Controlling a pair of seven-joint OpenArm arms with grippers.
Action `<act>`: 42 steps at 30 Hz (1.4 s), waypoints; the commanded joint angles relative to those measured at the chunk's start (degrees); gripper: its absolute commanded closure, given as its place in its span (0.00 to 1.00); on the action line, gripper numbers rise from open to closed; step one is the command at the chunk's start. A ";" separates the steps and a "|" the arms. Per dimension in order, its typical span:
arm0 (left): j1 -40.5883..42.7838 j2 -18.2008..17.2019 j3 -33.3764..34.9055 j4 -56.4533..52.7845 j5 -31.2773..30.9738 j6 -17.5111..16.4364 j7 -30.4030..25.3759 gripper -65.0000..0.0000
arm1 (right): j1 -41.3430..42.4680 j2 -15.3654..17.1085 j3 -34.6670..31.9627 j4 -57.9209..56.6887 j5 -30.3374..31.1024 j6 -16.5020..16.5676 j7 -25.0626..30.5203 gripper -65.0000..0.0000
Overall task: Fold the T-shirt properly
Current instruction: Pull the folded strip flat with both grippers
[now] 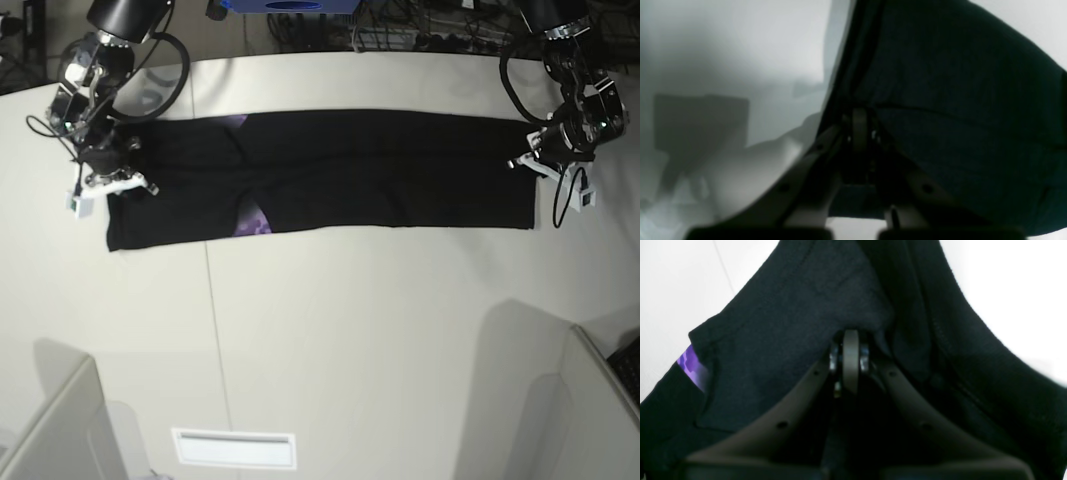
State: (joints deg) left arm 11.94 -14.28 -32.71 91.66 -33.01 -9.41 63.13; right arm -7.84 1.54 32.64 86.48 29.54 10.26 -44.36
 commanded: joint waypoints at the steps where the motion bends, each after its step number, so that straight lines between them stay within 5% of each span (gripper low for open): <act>1: -0.12 -0.62 -0.57 0.96 0.53 -0.04 0.82 1.00 | -0.03 0.35 0.37 1.39 -1.28 -1.34 -0.52 1.00; 6: 0.93 -0.44 -5.84 7.82 -2.46 -0.48 0.82 1.00 | -1.61 -1.76 0.10 9.22 -1.10 -0.90 -0.52 1.00; 14: 5.86 -5.54 -14.10 9.93 -21.89 -0.39 0.73 1.00 | -4.96 -5.54 0.02 24.51 -1.10 -0.90 -0.87 1.00; 20: 5.68 -5.63 -17.97 -0.27 -23.56 -1.45 0.38 0.16 | -6.36 -5.89 -0.07 26.53 -1.10 -0.72 -0.87 1.00; 22: 4.63 -5.63 -17.71 -2.56 -23.47 -4.79 0.38 0.00 | -6.45 -5.89 -0.07 26.53 -1.10 0.77 -0.87 1.00; 26: 2.17 -5.54 -17.71 -6.78 -21.36 -9.01 0.47 0.00 | -6.71 -5.98 -0.07 26.62 -1.10 3.58 -0.87 1.00; 38: -0.38 -5.28 -6.46 -8.98 -17.49 -9.10 0.38 0.00 | -7.68 -5.98 0.02 26.62 -1.10 3.67 -0.87 1.00; 40: -0.47 -5.28 -5.40 -10.21 -17.49 -9.10 0.29 0.11 | -7.86 -5.98 0.02 26.62 -1.10 3.67 -0.87 1.00; 42: -0.56 -5.28 -5.05 -11.61 -17.49 -9.27 0.29 0.34 | -8.12 -5.98 0.02 26.62 -1.10 3.67 -0.87 1.00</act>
State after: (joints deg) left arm 11.25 -19.18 -37.78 79.94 -51.29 -18.94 61.80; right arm -16.23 -4.75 32.51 111.96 27.75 13.15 -46.54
